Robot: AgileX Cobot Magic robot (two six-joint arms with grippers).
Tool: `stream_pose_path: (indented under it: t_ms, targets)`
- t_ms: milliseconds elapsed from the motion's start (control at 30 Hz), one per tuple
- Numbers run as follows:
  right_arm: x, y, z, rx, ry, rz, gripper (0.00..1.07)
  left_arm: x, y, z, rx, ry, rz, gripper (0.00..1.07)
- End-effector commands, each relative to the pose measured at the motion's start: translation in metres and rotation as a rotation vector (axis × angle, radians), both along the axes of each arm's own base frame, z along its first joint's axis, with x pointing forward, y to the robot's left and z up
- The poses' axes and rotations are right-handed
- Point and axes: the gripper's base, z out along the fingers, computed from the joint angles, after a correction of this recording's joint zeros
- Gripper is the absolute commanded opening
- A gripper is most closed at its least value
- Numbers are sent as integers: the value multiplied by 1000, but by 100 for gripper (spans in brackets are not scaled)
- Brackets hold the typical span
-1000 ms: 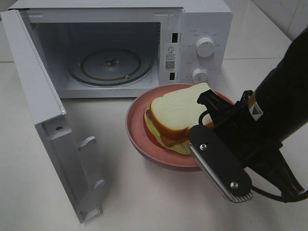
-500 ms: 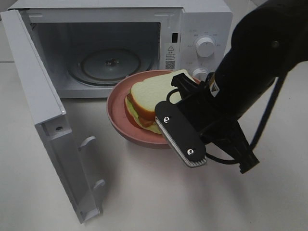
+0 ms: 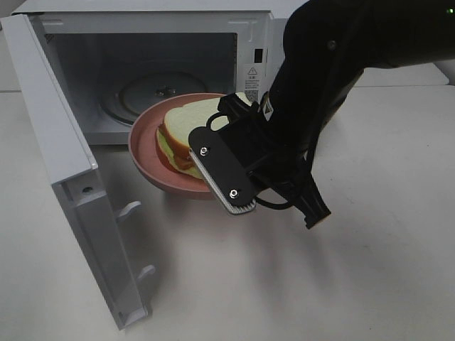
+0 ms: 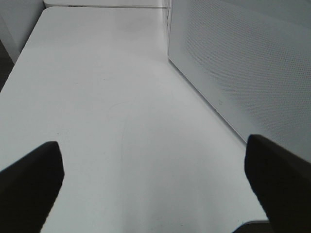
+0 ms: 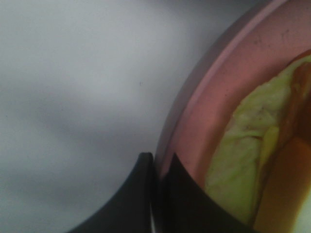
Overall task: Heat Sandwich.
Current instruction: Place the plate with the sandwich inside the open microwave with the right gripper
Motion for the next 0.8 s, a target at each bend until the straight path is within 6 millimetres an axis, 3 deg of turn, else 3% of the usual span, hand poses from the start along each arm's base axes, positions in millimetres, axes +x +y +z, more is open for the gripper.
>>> stream_pose_path:
  t_ms: [33, 800]
  targets:
    - [8, 6, 4, 23, -32, 15, 0, -3, 0, 0, 2, -34, -5, 96]
    - [53, 46, -5, -5, -6, 4, 0, -3, 0, 0, 2, -34, -5, 96]
